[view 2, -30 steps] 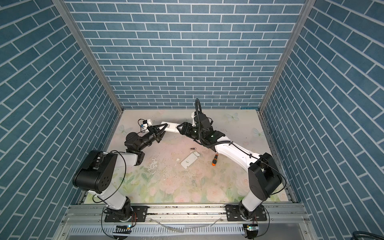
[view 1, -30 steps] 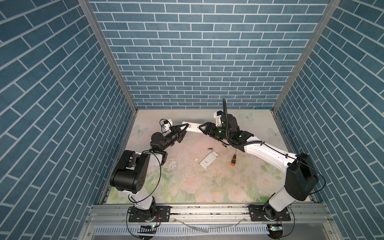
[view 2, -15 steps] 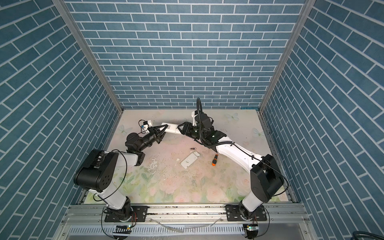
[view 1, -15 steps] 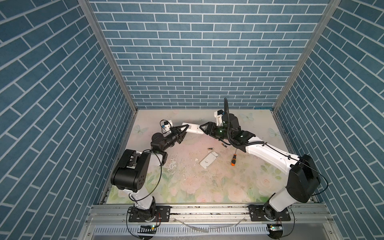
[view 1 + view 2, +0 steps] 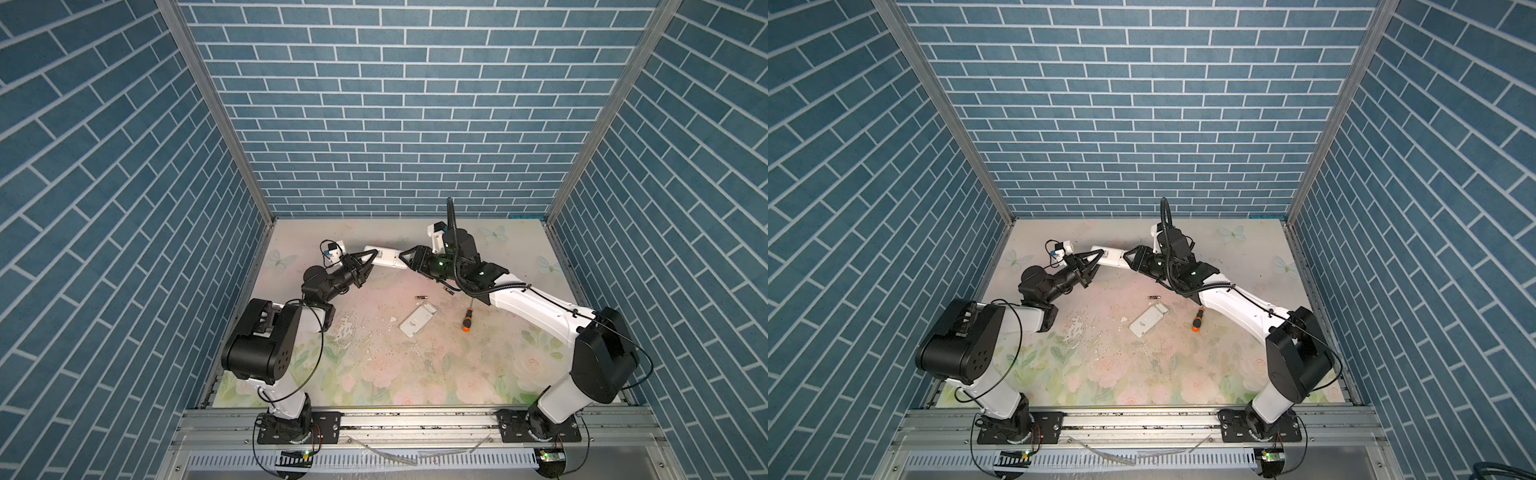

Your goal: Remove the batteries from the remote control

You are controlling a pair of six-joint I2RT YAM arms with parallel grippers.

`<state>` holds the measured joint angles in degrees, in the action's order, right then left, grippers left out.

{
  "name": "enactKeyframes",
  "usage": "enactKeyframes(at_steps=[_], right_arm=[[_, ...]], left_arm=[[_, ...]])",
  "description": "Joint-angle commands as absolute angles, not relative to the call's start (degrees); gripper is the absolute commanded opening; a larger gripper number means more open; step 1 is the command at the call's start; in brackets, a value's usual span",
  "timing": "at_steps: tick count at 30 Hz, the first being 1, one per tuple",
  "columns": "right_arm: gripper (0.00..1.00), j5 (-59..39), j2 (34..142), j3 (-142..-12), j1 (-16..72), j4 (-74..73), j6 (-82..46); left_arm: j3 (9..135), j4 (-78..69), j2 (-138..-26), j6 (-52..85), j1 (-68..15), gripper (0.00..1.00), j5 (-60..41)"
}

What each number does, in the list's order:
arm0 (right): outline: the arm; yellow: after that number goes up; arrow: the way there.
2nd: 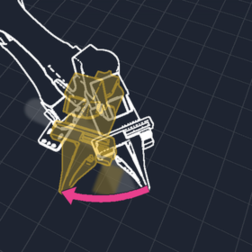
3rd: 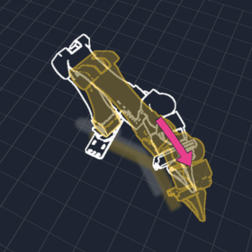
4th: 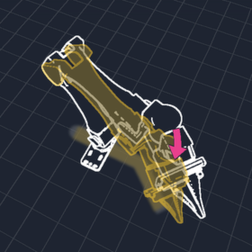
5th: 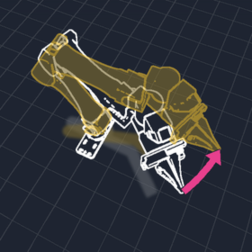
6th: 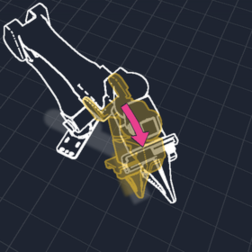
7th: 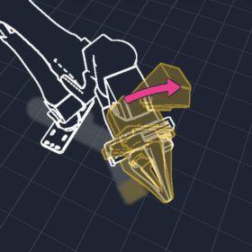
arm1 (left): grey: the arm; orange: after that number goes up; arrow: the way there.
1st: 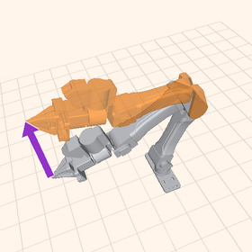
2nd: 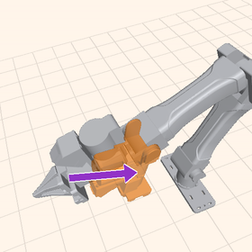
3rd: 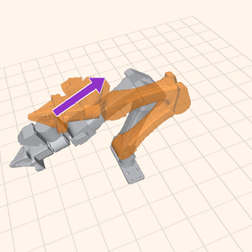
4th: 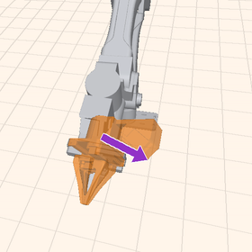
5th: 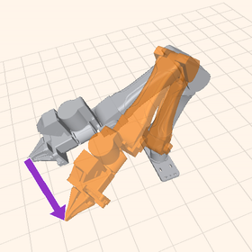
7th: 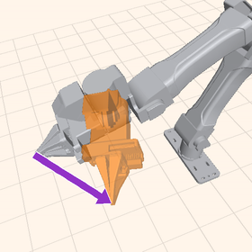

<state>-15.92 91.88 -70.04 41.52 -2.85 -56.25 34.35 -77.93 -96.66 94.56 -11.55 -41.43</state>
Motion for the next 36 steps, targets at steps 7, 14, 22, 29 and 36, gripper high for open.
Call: enactKeyframes(at_steps=[7,14,22,29,36], right_arm=[[0.49,-18.26,93.18,-64.17,40.61,-15.0,-64.7],[0.47,-17.44,93.06,-60.14,40.41,-23.13,-70.21],[0.41,-17.84,93.08,-59.15,40.43,-25.22,-70.58],[0.39,-17.58,92.51,-59.18,40.45,-24.18,-69.94],[0.37,-17.32,91.75,-58.91,40.43,-23.18,-69.71]], left_arm=[[34.8,-80.6,-95.54,92.9,-11.43,0.0,-42.33],[34.89,-80.6,-95.54,92.53,-11.51,0.0,-42.32],[35.09,-80.6,-95.41,92.69,-11.47,0.0,-42.23],[35.16,-80.6,-95.62,92.55,-11.46,0.0,-42.21],[35.55,-80.6,-96.23,92.38,-11.45,0.0,-42.27]])
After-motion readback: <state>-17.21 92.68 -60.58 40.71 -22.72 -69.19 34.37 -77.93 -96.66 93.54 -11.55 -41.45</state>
